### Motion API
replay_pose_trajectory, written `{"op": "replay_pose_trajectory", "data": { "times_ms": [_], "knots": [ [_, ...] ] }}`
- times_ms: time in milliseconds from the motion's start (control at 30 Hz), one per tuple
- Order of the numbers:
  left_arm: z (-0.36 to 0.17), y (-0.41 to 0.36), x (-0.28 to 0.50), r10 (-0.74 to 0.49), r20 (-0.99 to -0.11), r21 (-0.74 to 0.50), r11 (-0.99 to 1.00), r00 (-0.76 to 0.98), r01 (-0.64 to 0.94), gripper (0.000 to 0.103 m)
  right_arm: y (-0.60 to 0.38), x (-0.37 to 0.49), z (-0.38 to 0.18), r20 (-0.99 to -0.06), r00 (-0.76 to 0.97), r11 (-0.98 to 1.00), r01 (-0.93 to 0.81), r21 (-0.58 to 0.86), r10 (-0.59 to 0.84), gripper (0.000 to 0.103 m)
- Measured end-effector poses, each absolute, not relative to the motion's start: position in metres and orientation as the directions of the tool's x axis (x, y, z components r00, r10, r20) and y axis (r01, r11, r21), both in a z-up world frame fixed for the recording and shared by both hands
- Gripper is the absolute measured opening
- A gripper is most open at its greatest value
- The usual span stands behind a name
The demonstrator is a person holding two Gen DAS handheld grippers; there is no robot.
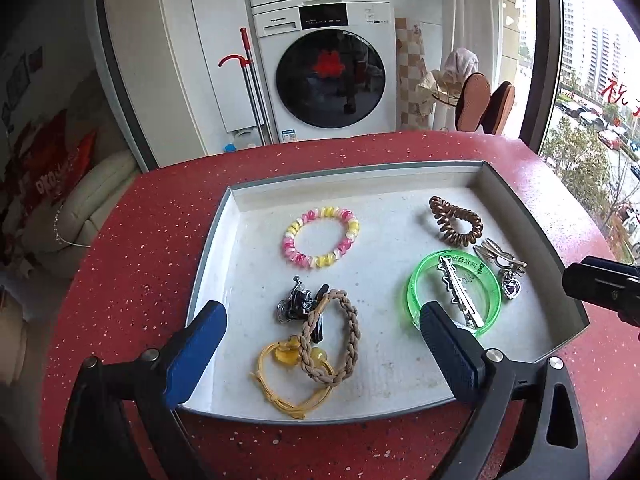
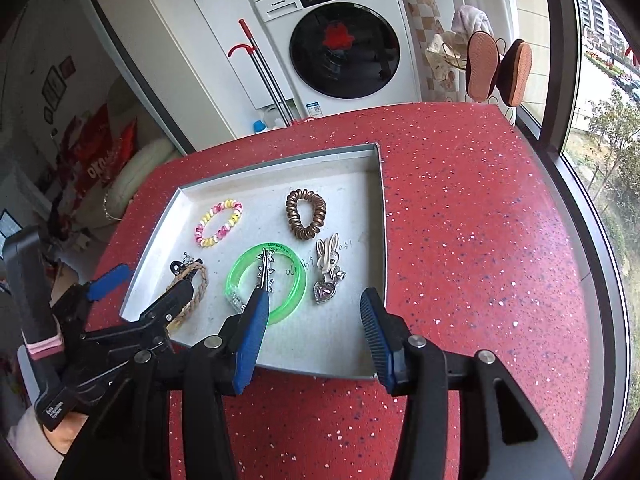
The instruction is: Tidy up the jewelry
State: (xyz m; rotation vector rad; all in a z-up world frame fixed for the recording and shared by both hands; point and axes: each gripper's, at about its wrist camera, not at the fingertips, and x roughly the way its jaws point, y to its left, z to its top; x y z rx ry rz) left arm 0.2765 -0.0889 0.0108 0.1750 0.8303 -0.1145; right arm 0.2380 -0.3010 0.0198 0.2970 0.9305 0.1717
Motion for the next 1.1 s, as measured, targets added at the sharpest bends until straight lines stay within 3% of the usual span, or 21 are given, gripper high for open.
{"op": "replay_pose_trajectory", "data": {
  "times_ms": [167, 267, 400, 567, 667, 1100],
  "knots": [
    [0.018, -0.088, 0.27, -0.035, -0.736, 0.109, 0.98, 0.676, 0.169, 0.103, -0.298, 0.229, 0.024, -0.759, 0.589, 0.946, -0.026, 0.324, 0.276, 0.052],
    [0.021, -0.087, 0.264, -0.029, -0.733, 0.119, 0.978, 0.679, 0.169, 0.103, -0.295, 0.224, 0.025, -0.759, 0.588, 0.945, -0.029, 0.325, 0.279, 0.059],
    [0.025, -0.082, 0.253, -0.031, -0.729, 0.112, 0.98, 0.684, 0.164, 0.103, -0.29, 0.215, 0.027, -0.762, 0.589, 0.949, -0.032, 0.314, 0.271, 0.062],
    [0.027, -0.077, 0.242, -0.039, -0.735, 0.097, 0.982, 0.677, 0.162, 0.103, -0.28, 0.203, 0.03, -0.762, 0.599, 0.96, -0.043, 0.277, 0.247, 0.081],
    [0.027, -0.074, 0.232, -0.049, -0.739, 0.088, 0.982, 0.672, 0.169, 0.103, -0.273, 0.196, 0.032, -0.767, 0.604, 0.969, -0.044, 0.241, 0.218, 0.086],
    [0.014, -0.045, 0.186, -0.055, -0.759, 0.034, 0.992, 0.649, 0.124, 0.103, -0.257, 0.161, 0.021, -0.777, 0.609, 0.983, -0.033, 0.18, 0.162, 0.088]
  ]
}}
